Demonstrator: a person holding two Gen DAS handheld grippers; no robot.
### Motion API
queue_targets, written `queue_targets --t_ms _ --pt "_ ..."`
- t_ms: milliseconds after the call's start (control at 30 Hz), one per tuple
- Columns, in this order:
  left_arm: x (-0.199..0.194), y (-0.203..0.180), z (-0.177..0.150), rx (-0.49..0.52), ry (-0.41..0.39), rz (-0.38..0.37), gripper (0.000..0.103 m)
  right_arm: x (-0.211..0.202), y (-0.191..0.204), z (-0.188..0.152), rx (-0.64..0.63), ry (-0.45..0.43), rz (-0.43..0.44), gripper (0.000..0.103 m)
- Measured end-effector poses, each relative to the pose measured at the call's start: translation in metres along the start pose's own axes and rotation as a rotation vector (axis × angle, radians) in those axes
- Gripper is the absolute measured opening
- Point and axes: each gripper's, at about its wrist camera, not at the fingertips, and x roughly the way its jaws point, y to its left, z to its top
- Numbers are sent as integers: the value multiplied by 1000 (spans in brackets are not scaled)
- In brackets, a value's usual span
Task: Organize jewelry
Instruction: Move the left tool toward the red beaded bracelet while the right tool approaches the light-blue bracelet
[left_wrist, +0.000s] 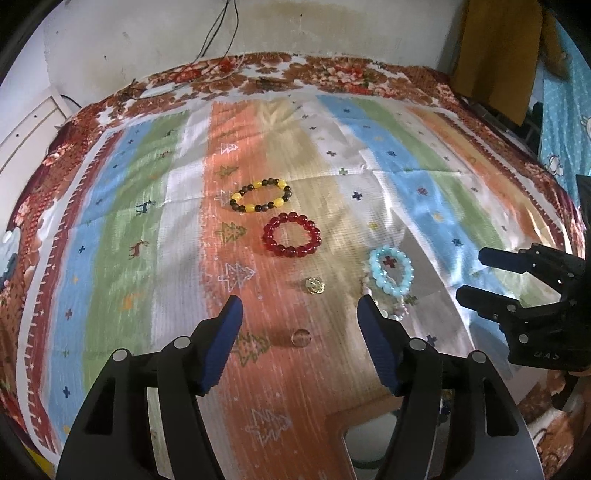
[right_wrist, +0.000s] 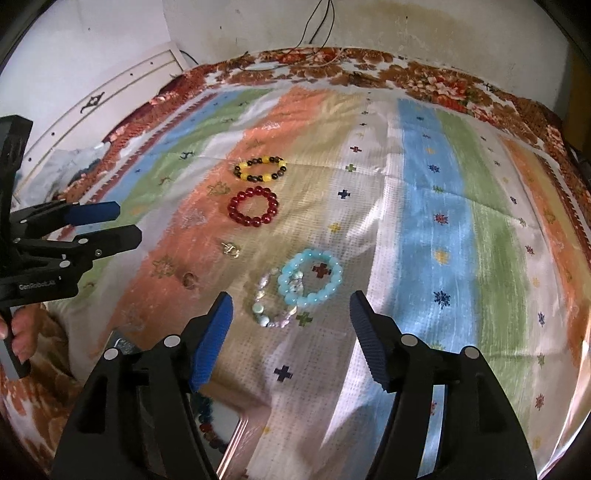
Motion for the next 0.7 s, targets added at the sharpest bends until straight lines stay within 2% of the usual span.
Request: queue_targets --t_ms 200,367,700 --pt "21 9 16 -19 33 18 66 16 -9 10 18 38 -3 65" --pt "43 19 31 -72 74 -11 68 26 -17 18 42 59 -10 65" --pt "71 28 48 -107 110 0 68 47 -29 30 60 99 -24 65"
